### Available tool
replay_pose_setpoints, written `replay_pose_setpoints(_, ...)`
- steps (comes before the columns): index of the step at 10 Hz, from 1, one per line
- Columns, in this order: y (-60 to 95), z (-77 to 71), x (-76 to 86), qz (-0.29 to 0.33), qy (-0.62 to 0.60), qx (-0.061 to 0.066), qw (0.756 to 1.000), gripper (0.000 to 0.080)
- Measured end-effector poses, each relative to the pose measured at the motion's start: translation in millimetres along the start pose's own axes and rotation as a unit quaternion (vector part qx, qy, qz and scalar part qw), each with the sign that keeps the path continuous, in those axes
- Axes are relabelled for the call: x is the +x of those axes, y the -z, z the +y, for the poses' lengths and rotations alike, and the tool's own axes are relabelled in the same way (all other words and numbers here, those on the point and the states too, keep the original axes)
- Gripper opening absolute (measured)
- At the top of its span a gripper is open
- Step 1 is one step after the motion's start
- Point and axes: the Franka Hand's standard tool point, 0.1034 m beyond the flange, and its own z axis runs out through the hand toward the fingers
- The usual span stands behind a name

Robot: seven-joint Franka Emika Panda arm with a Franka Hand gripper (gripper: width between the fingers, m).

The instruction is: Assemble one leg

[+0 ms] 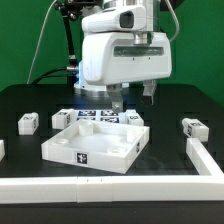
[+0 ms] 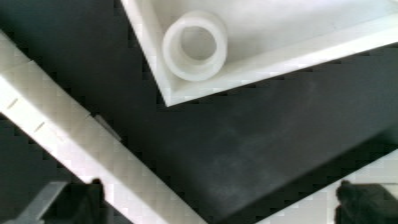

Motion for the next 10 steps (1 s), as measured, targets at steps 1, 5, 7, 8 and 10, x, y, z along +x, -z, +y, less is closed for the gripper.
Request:
replay_pose_setpoints(1,-0.6,-0.3,-0.3,0.000,0.001,0.000,1.000,0.0650)
replay_pose_setpoints(5,-23.3,-24.2,-27.8,-0.025,0.155,0.037,0.987,0.0650)
replay_pose_setpoints(7,-25.3,-29.5,-35.3,-0.042,0.166,0.059,0.983,0.0650)
replay_pose_setpoints(8,-25.9,-29.4,-35.4,-0.042,0.167,0.059,0.983,0.0650)
replay_pose_setpoints(10,-26.2,-29.4,-35.7,-0.042,0.166,0.060,0.983,0.0650)
